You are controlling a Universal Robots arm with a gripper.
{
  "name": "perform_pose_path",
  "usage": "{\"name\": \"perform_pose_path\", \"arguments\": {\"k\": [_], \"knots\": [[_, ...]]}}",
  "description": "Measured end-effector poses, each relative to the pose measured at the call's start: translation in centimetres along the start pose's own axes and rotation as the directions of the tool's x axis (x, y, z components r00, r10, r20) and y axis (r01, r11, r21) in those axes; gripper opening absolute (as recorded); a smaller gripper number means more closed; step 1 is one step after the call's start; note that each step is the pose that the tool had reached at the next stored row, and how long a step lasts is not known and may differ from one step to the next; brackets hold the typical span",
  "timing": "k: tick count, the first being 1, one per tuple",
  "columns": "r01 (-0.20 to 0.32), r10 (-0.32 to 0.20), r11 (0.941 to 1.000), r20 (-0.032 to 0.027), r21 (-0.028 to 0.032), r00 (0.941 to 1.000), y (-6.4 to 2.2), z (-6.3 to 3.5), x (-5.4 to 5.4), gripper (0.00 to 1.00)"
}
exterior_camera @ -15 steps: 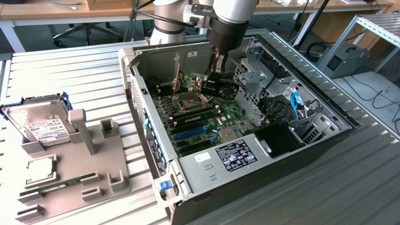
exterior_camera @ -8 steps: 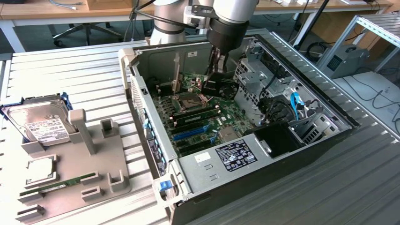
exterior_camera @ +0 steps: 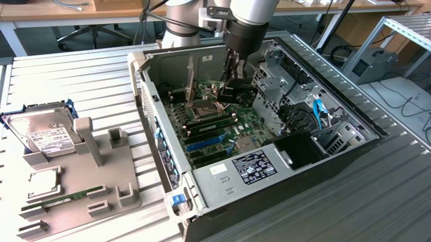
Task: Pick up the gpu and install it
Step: 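Insert the gpu into the slot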
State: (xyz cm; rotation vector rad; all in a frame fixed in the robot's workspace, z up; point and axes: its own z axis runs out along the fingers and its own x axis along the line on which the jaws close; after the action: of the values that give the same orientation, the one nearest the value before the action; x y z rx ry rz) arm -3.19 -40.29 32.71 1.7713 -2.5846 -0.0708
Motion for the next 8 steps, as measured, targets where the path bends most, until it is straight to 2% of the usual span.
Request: {"name": "perform_pose_path", "arguments": {"k": [8], "knots": [[0.079, -0.079, 0.9969, -0.0032, -0.0017, 0.9969, -0.03, 0.0, -0.01, 0.26]]}}
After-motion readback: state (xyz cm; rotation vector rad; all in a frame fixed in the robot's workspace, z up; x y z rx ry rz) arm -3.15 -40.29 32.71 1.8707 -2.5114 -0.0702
